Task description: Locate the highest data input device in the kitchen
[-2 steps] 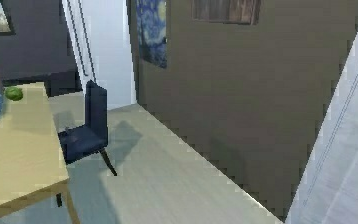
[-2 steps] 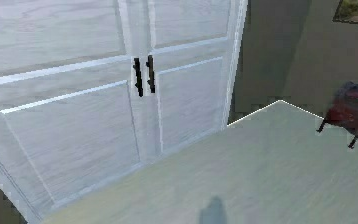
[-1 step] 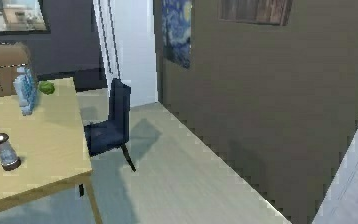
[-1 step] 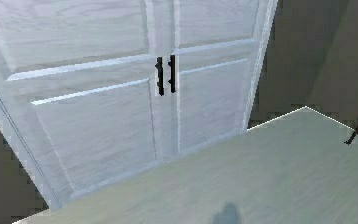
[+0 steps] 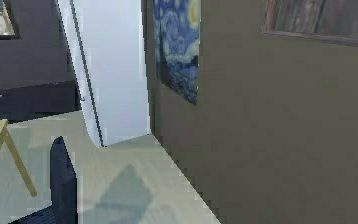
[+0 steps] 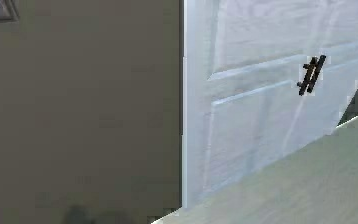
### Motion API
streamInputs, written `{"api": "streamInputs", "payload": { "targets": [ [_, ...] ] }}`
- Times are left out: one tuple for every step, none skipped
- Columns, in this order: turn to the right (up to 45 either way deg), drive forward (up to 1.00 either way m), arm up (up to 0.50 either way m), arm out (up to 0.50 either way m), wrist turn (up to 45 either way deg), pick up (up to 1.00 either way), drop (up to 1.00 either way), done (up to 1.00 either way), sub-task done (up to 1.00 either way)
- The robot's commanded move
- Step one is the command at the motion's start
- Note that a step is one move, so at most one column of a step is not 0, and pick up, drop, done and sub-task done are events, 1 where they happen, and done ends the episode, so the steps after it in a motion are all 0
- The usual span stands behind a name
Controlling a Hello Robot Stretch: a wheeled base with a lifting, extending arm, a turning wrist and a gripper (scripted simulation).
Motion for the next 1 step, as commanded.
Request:
{"api": "streamInputs", "payload": {
  "targets": [
    [0.0,0.65,0.0,0.0,0.0,0.0,0.0,0.0,0.0]
  ]
}}
